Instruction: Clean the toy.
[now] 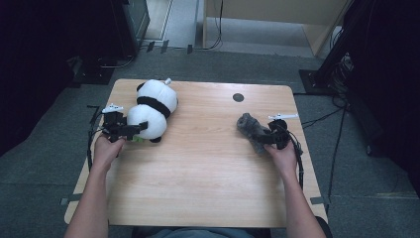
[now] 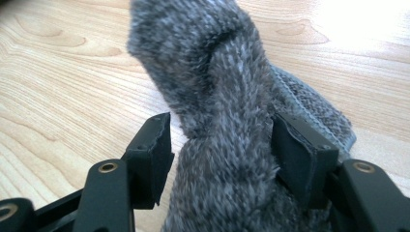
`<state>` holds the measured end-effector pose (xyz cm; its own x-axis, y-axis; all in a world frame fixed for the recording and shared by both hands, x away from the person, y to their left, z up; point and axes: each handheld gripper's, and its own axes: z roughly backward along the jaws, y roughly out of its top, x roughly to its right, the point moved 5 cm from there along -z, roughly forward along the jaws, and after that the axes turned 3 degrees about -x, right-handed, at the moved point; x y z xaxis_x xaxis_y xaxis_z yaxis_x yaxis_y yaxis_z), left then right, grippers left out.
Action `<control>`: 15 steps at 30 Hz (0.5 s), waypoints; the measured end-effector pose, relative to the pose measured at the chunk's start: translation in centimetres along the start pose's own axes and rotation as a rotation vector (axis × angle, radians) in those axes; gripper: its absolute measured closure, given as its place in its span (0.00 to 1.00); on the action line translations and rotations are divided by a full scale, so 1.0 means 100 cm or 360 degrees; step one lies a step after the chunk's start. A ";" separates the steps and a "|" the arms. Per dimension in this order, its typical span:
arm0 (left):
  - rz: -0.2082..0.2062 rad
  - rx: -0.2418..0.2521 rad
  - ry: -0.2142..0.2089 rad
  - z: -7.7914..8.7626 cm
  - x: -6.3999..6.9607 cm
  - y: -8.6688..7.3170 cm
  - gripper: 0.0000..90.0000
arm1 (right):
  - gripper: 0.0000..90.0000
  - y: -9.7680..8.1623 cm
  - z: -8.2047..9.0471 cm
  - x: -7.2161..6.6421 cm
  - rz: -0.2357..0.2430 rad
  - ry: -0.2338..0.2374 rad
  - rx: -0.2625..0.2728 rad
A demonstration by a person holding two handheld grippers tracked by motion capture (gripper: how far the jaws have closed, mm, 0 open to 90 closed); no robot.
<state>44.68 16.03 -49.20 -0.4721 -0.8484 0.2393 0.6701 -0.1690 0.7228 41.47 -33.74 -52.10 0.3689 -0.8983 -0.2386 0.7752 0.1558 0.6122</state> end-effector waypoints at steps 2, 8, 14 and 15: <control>0.0038 -0.0004 0.0017 -0.001 0.000 0.002 0.08 | 0.44 0.000 0.002 -0.001 0.0007 -0.0003 0.0004; 0.0038 -0.0018 0.0111 0.005 -0.001 0.004 0.07 | 0.43 0.003 0.010 -0.004 0.0017 -0.0016 0.0039; -0.0027 -0.0049 0.0104 0.009 0.004 0.005 0.09 | 0.42 0.005 0.021 -0.007 -0.0002 0.0002 0.0076; -0.0051 -0.0053 0.0103 0.012 0.004 0.005 0.09 | 0.42 0.005 0.023 -0.008 0.0010 -0.0003 0.0085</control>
<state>44.18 16.18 -47.97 -0.4562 -0.8728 0.1733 0.6743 -0.2120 0.7074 40.42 -33.87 -49.84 0.3727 -0.8981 -0.2335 0.7445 0.1392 0.6529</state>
